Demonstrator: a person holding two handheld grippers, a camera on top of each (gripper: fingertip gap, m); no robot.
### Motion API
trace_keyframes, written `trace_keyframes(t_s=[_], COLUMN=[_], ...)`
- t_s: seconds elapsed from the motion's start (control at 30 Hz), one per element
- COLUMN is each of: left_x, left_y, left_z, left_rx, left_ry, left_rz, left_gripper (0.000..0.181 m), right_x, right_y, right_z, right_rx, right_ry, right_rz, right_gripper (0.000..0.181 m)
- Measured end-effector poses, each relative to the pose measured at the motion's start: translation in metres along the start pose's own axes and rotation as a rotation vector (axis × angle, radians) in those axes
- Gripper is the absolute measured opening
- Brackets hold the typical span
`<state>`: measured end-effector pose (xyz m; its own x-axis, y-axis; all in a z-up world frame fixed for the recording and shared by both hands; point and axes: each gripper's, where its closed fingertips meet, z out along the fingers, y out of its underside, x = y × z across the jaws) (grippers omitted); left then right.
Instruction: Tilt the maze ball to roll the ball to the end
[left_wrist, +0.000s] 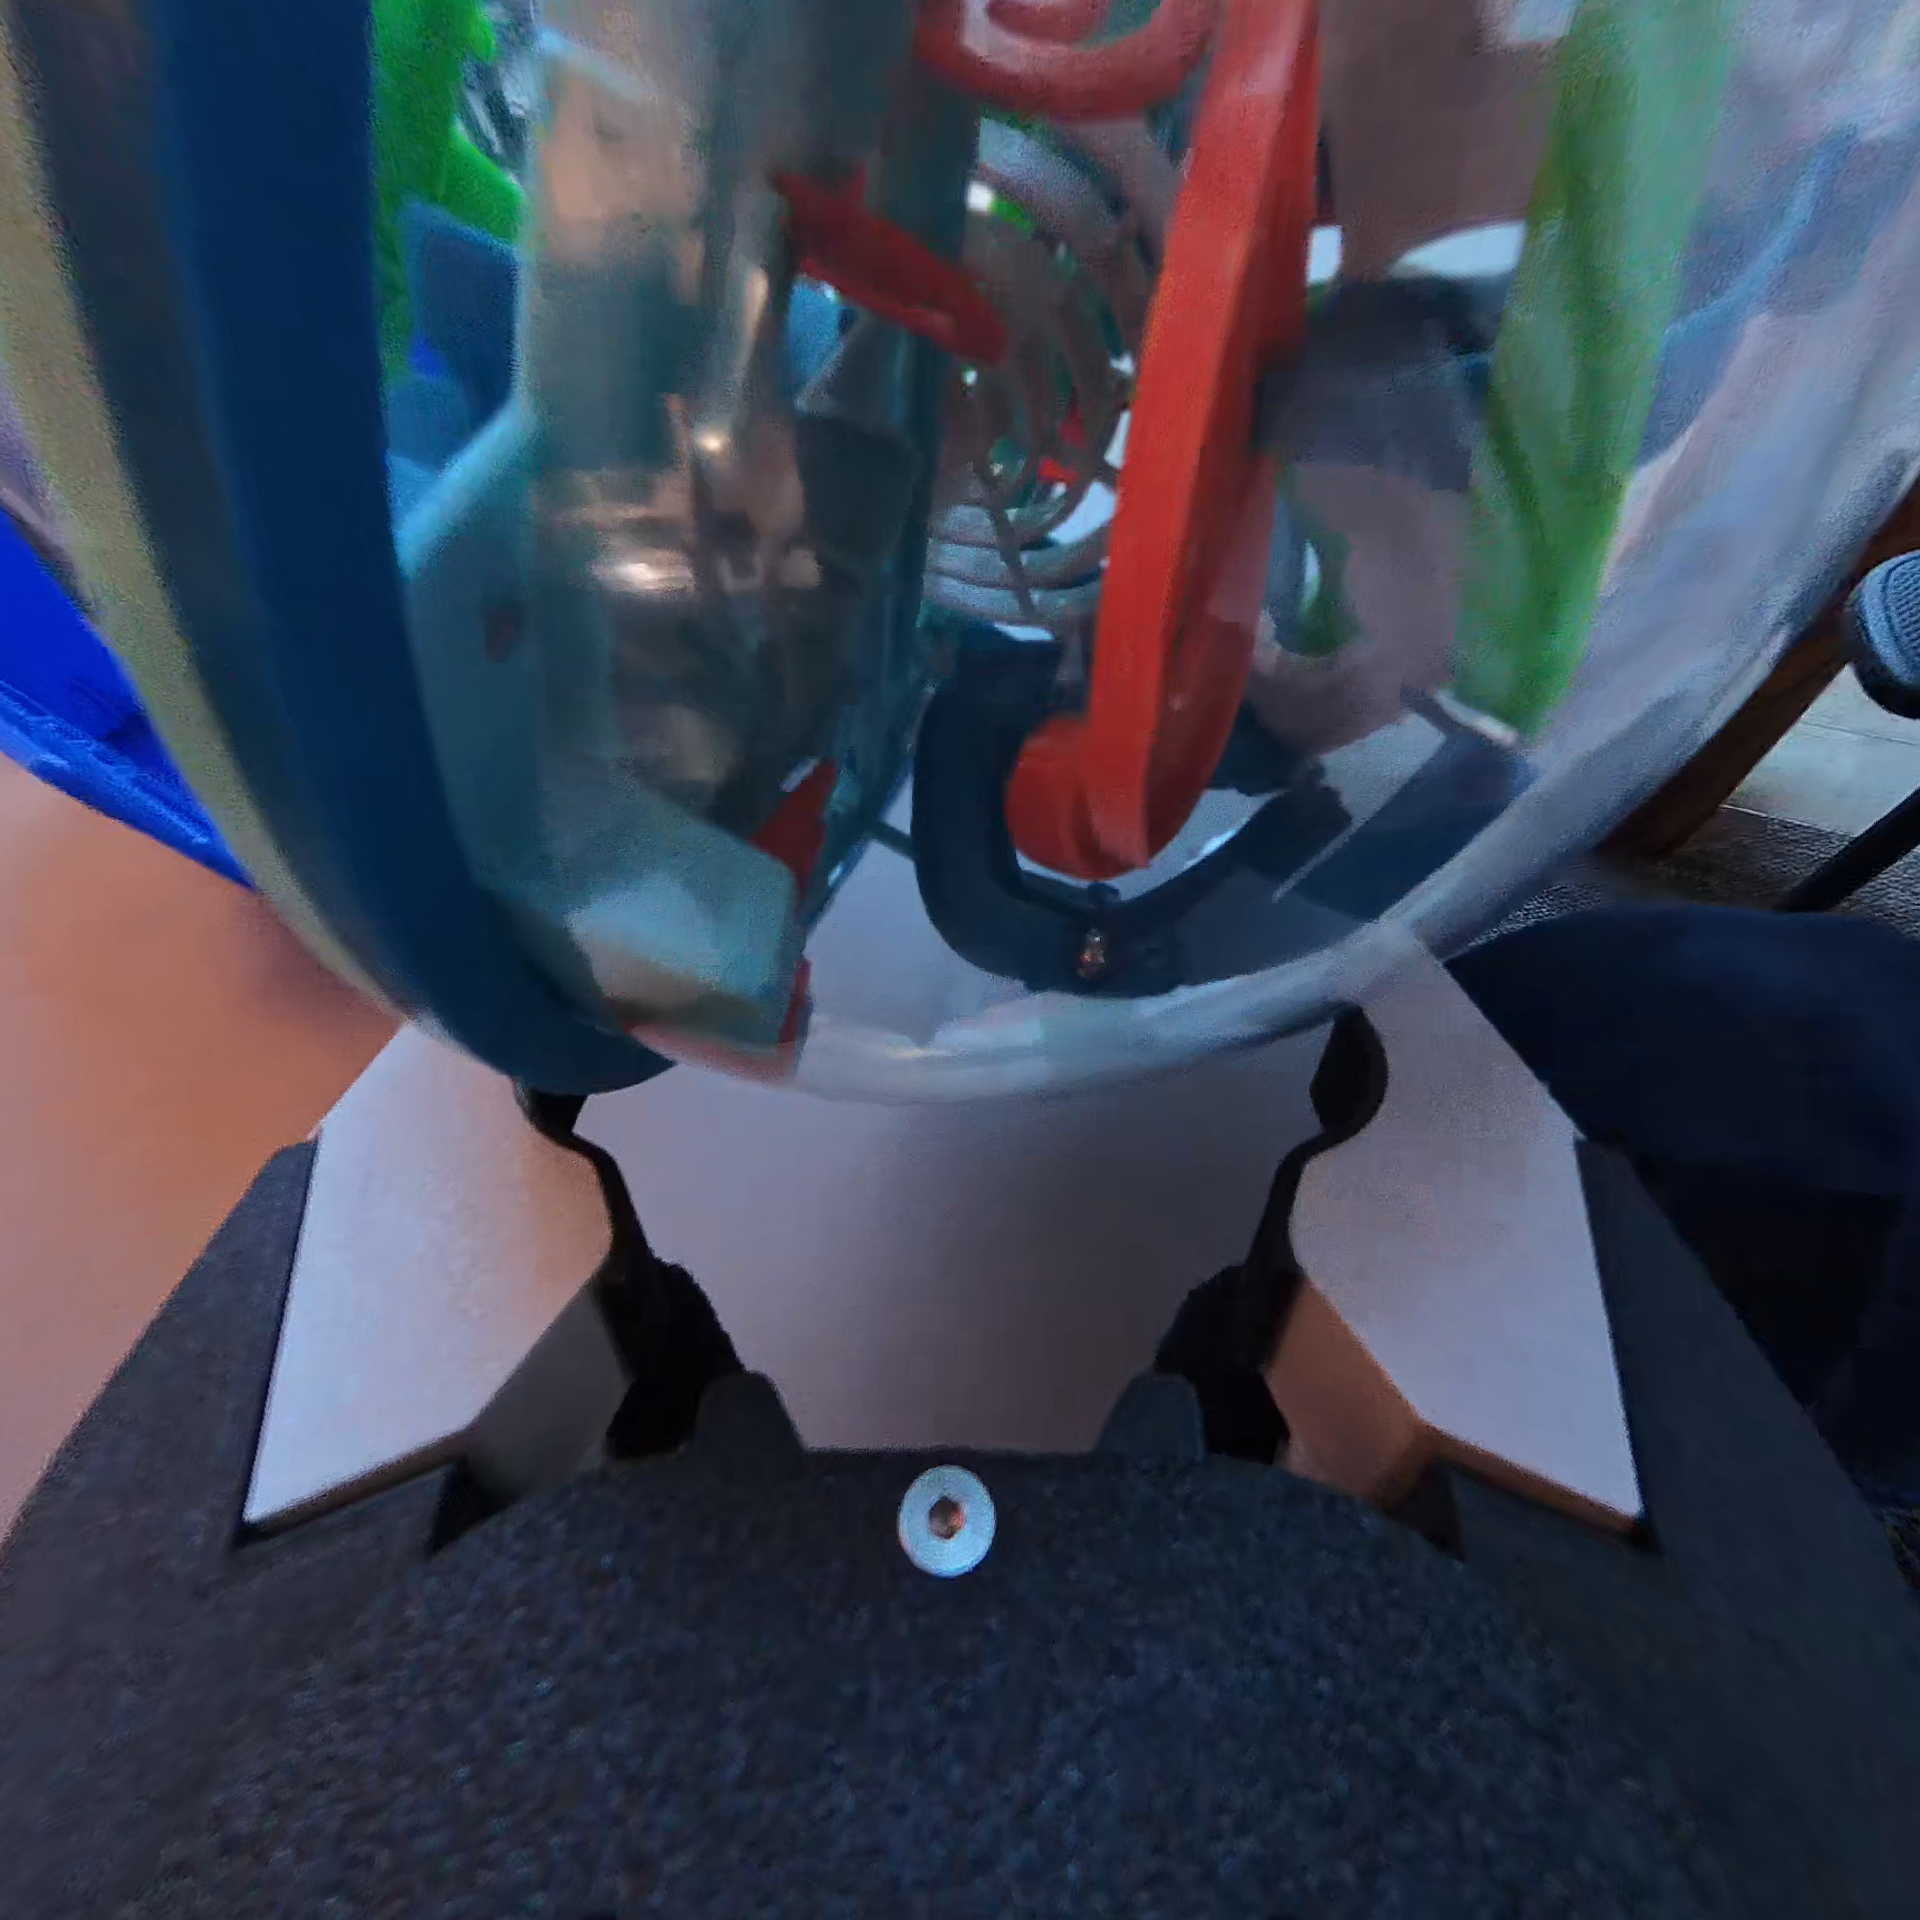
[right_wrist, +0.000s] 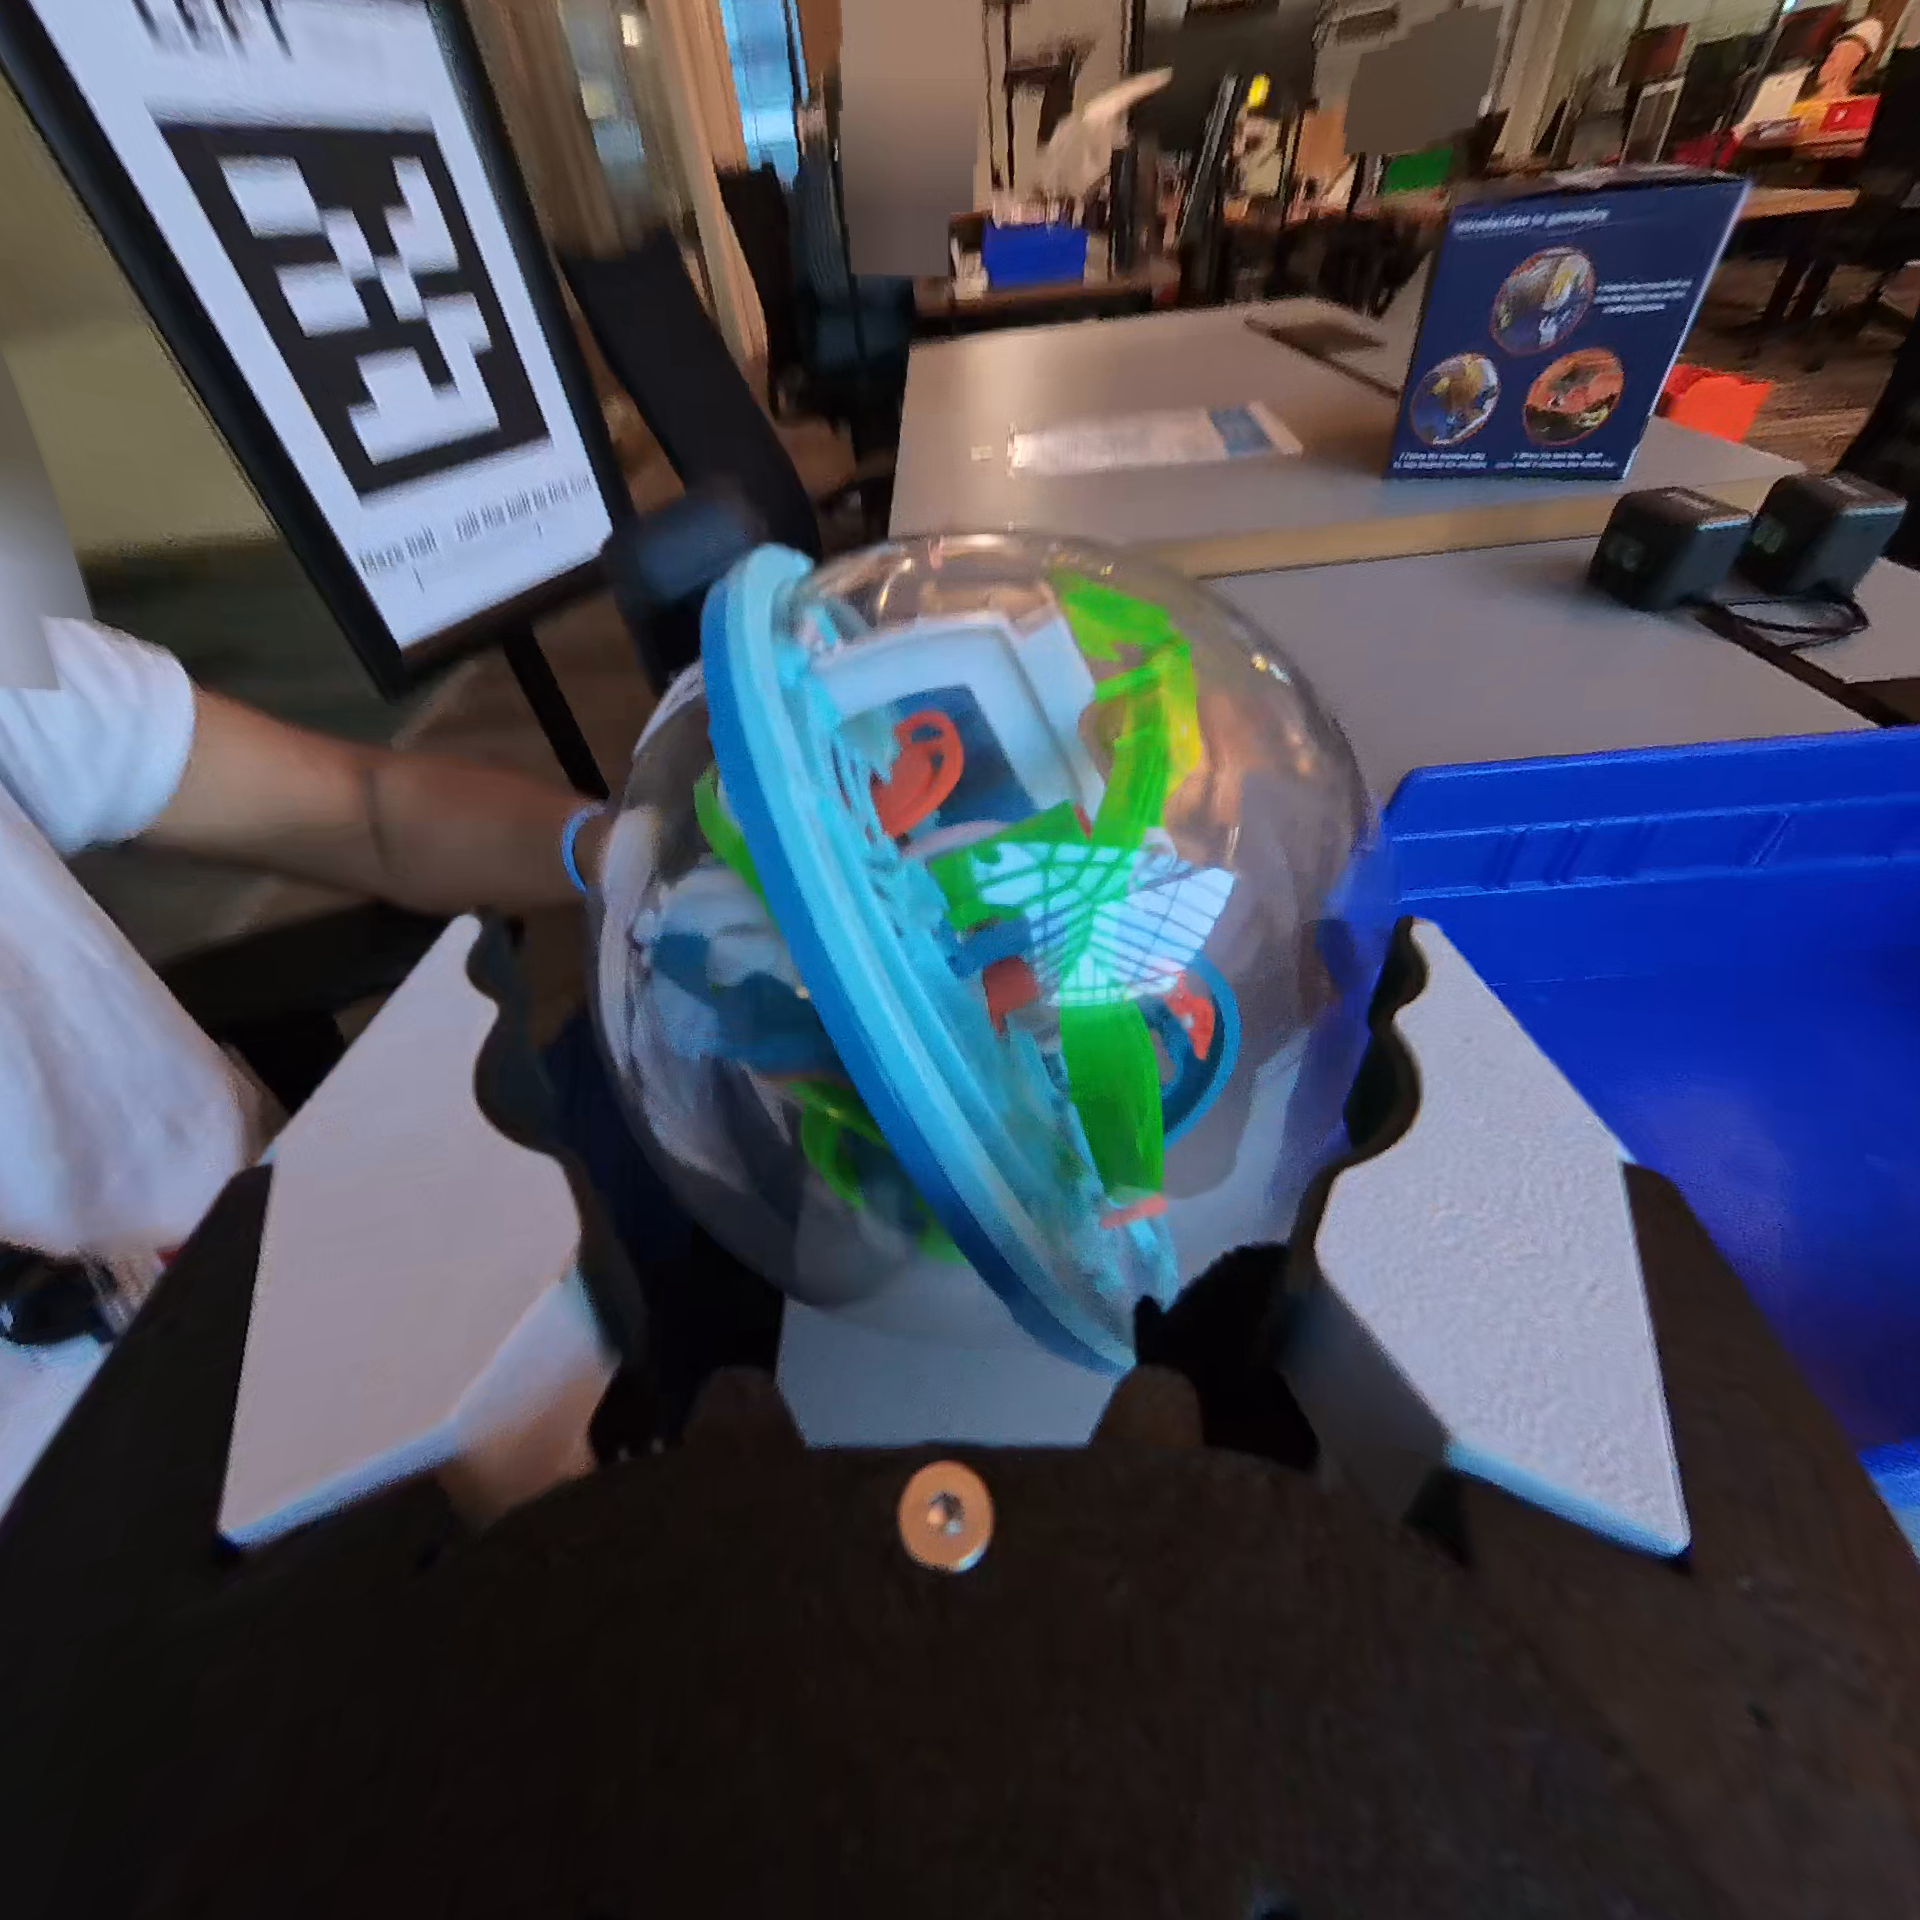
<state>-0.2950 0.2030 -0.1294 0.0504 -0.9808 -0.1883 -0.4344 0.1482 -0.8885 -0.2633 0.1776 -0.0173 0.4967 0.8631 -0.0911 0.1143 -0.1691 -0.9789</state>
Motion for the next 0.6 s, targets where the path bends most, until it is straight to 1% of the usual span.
trace_keyframes(t_s=[0.07, 0.2, 0.27, 0.37, 0.47, 0.53, 0.6], left_x=[-0.001, -0.008, -0.010, -0.010, -0.009, -0.005, 0.002], left_y=[0.002, 0.015, 0.021, 0.021, 0.022, 0.021, 0.018], left_z=[0.003, 0.008, 0.012, 0.016, 0.016, 0.014, 0.009], left_rx=[-0.024, -0.091, -0.114, -0.125, -0.136, -0.128, -0.102], left_ry=[-0.023, -0.125, -0.159, -0.185, -0.180, -0.127, -0.050], left_rz=[0.014, 0.125, 0.162, 0.191, 0.180, 0.123, 0.049], left_gripper=[0.141, 0.141, 0.141, 0.141, 0.141, 0.141, 0.143], right_x=[0.008, 0.019, 0.025, 0.033, 0.031, 0.027, 0.023], right_y=[0.004, 0.012, 0.019, 0.035, 0.033, 0.031, 0.031], right_z=[0.001, 0.003, 0.006, 0.011, 0.012, 0.014, 0.016], right_rx=[0.010, 0.027, 0.019, -0.035, -0.020, -0.026, -0.047], right_ry=[0.025, 0.050, 0.085, 0.180, 0.193, 0.200, 0.202], right_rz=[0.063, 0.226, 0.257, 0.177, 0.126, 0.018, -0.035], right_gripper=[0.156, 0.154, 0.154, 0.156, 0.154, 0.154, 0.154])
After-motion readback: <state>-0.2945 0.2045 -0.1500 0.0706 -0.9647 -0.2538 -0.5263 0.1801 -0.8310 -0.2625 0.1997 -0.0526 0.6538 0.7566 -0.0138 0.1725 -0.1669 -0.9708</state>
